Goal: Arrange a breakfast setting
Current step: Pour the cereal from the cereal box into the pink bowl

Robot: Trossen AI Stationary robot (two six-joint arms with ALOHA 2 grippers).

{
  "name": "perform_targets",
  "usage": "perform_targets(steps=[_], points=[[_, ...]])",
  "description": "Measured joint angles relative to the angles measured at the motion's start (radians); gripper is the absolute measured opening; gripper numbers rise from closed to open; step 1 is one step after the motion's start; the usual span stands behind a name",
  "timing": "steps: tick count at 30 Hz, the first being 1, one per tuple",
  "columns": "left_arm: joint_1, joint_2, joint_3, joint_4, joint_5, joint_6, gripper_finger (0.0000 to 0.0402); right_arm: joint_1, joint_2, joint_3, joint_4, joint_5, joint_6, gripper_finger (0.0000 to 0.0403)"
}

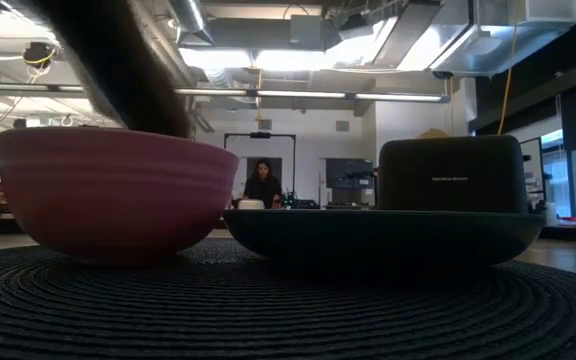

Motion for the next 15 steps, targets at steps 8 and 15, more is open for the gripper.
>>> perform_targets(steps=[8, 15], points=[[-0.072, 0.014, 0.000, -0.003, -0.020, 0.030, 0.0195, 0.000, 0.000, 0.000, -0.014, 0.000, -0.002, 0.0172], [-0.152, 0.014, 0.000, 0.017, -0.092, 0.069, 0.0195, 0.000, 0.000, 0.000, -0.039, 0.000, 0.023, 0.0172]])
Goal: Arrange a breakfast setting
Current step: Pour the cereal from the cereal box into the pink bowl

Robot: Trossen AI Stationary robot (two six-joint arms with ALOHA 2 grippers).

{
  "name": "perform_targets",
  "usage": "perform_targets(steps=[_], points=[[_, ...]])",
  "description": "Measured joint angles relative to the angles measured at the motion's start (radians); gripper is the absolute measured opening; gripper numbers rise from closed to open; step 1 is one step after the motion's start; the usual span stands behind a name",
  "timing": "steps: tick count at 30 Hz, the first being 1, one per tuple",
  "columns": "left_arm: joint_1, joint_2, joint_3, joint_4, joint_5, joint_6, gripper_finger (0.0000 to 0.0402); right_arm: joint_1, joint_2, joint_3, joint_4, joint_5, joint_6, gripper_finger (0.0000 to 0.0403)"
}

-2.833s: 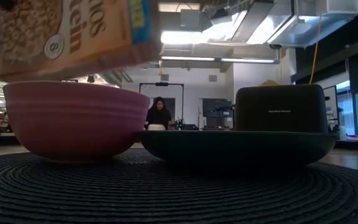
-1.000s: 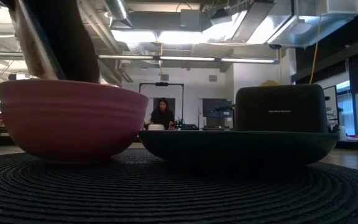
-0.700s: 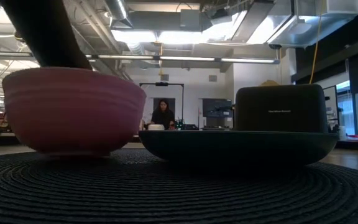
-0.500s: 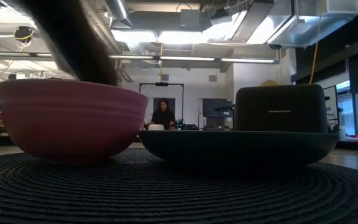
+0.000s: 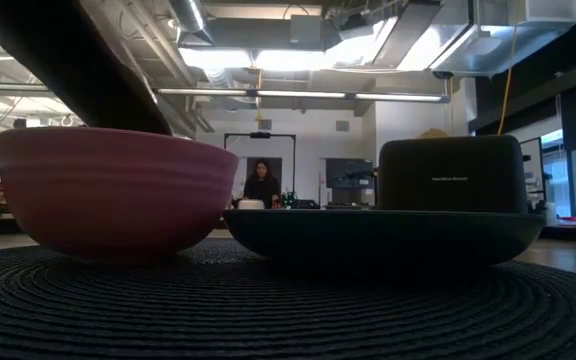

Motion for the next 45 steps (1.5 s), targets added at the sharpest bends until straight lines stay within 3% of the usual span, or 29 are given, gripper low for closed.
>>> perform_targets(steps=[6, 19, 45], points=[[-0.036, 0.006, 0.000, 0.008, -0.051, 0.021, 0.0195, 0.000, 0.000, 0.000, 0.000, 0.000, 0.003, 0.0172], [-0.038, 0.005, 0.000, 0.002, -0.062, 0.017, 0.0195, 0.000, 0.000, 0.000, 0.000, 0.000, 0.025, 0.0172], [-0.037, -0.016, 0.000, -0.096, 0.033, -0.298, 0.0195, 0.000, 0.000, 0.000, 0.000, -0.031, 0.023, 0.0172]])
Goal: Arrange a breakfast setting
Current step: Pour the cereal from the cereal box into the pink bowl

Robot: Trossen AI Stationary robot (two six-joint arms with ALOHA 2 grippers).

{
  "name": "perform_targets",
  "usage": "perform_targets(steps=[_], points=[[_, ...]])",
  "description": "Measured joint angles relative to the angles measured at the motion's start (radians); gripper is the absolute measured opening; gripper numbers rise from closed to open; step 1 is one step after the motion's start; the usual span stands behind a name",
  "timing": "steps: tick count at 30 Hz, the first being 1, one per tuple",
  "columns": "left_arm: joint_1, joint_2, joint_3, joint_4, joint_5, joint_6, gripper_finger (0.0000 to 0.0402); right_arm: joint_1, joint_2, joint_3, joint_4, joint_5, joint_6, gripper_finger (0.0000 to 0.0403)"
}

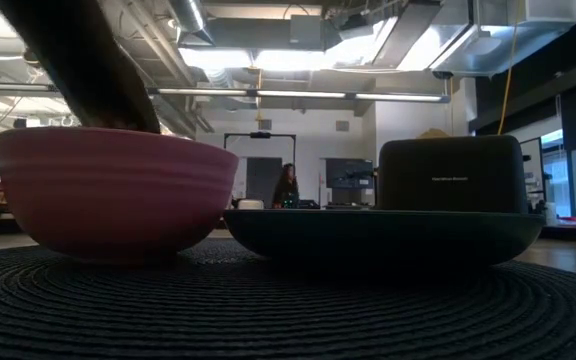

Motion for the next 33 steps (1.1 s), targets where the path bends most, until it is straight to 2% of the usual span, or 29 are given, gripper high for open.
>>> perform_targets(steps=[5, 15, 33], points=[[0.020, -0.018, 0.000, -0.004, 0.014, -0.062, 0.0195, 0.000, 0.000, 0.000, 0.015, -0.012, -0.006, 0.0172], [0.075, -0.075, 0.000, -0.013, 0.108, -0.188, 0.0195, 0.000, 0.000, 0.000, 0.074, -0.030, -0.052, 0.0172], [0.081, -0.183, -0.001, -0.019, 0.180, -0.402, 0.0194, 0.001, 0.004, 0.000, 0.074, -0.056, -0.051, 0.0172]])
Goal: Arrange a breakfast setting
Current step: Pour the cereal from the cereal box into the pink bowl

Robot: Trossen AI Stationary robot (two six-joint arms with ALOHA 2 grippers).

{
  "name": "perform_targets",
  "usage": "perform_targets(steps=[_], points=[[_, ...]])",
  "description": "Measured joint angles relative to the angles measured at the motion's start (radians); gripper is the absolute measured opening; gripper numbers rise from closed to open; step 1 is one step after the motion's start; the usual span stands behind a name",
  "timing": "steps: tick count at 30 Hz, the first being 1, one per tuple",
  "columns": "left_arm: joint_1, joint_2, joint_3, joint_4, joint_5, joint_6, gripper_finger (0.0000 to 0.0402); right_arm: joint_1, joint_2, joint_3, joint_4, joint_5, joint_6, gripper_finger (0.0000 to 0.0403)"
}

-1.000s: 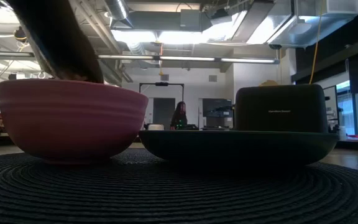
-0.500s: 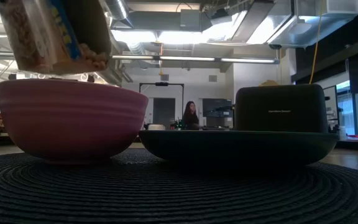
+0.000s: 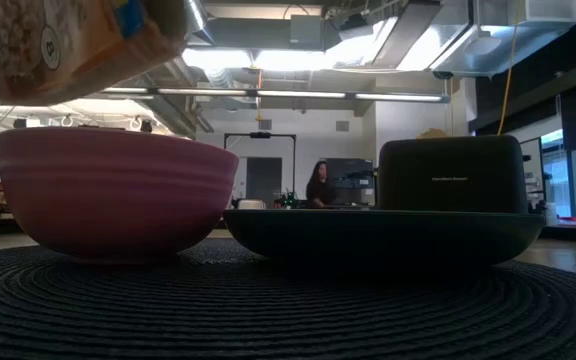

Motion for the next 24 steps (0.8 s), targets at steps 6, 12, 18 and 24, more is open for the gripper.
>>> perform_targets(steps=[6, 12, 18, 24], points=[[0.000, -0.068, 0.000, 0.000, 0.004, -0.082, 0.0194, 0.021, 0.004, -0.013, 0.055, 0.027, -0.027, 0.0172], [0.000, -0.101, 0.000, 0.000, 0.006, -0.127, 0.0194, 0.018, 0.006, -0.055, 0.116, 0.018, -0.028, 0.0172], [0.000, -0.146, 0.000, 0.027, -0.009, -0.180, 0.0194, 0.018, 0.006, -0.058, 0.187, 0.019, -0.051, 0.0172], [0.000, -0.216, 0.000, 0.132, -0.063, -0.259, 0.0194, 0.018, 0.005, -0.057, 0.360, 0.027, -0.125, 0.0172]])
